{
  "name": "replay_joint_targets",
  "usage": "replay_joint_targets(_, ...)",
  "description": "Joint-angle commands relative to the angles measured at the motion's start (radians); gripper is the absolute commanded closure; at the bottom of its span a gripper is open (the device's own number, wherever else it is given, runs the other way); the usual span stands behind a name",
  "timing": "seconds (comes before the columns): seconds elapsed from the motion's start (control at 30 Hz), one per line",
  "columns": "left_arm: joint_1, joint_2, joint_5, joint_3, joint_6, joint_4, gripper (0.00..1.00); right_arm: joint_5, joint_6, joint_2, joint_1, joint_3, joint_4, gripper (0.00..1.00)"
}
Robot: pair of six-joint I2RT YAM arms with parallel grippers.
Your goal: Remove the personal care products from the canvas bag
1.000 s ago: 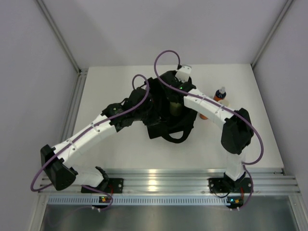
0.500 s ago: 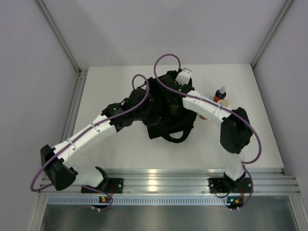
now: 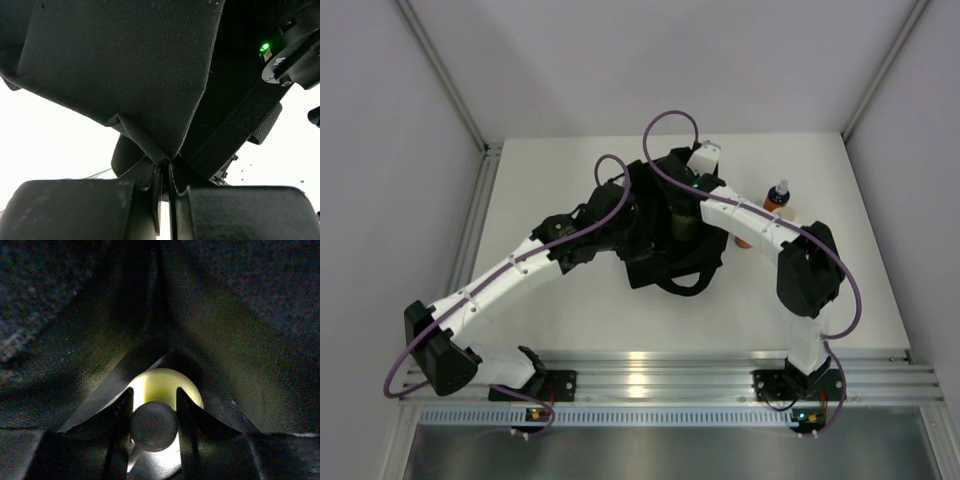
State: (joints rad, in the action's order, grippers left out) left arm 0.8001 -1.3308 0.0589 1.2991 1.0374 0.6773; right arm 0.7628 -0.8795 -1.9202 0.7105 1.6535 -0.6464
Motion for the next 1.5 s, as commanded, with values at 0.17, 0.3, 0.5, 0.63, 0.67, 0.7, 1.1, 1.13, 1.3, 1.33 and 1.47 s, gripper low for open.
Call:
replay_joint_targets(0.17,0.002,0.018,0.016,0.008,-0.007,-0.016,1.00,-0.074,-0.023,-0.010,-0.016,-0.005,-0.039,0.64)
replay_joint_targets(0.3,0.002,0.015,0.016,0.008,-0.005,-0.016,1.00,-0.082,-0.021,0.010,-0.014,-0.001,-0.039,0.53)
replay_joint_targets(0.5,0.002,0.010,0.015,0.011,-0.002,-0.018,1.00,-0.100,-0.050,0.026,-0.014,-0.024,-0.039,0.52)
replay_joint_targets(0.63,0.002,0.013,0.015,0.008,-0.005,-0.016,1.00,-0.105,-0.052,0.021,-0.014,-0.021,-0.039,0.58)
replay_joint_targets(0.67,0.002,0.015,0.013,0.006,-0.005,-0.016,1.00,-0.111,-0.058,0.021,-0.013,-0.020,-0.039,0.59)
replay_joint_targets(0.7,0.002,0.016,0.013,0.005,-0.004,-0.016,1.00,-0.115,-0.062,0.020,-0.013,-0.017,-0.039,0.59)
replay_joint_targets(1.1,-0.006,0.024,0.012,0.006,-0.014,-0.016,1.00,-0.112,-0.119,0.029,-0.019,-0.029,-0.039,0.96)
replay_joint_targets(1.13,-0.007,0.024,0.013,0.006,-0.017,-0.015,1.00,-0.112,-0.121,0.033,-0.019,-0.028,-0.041,1.00)
replay_joint_targets(1.3,-0.007,0.016,0.013,0.022,-0.023,-0.016,1.00,-0.097,-0.108,0.075,-0.019,-0.014,-0.039,1.00)
replay_joint_targets(1.33,-0.007,0.015,0.013,0.022,-0.025,-0.016,1.00,-0.094,-0.096,0.079,-0.019,-0.009,-0.041,1.00)
replay_joint_targets(1.47,-0.009,0.012,0.013,0.025,-0.031,-0.016,1.00,-0.085,-0.079,0.115,-0.019,0.006,-0.039,1.00)
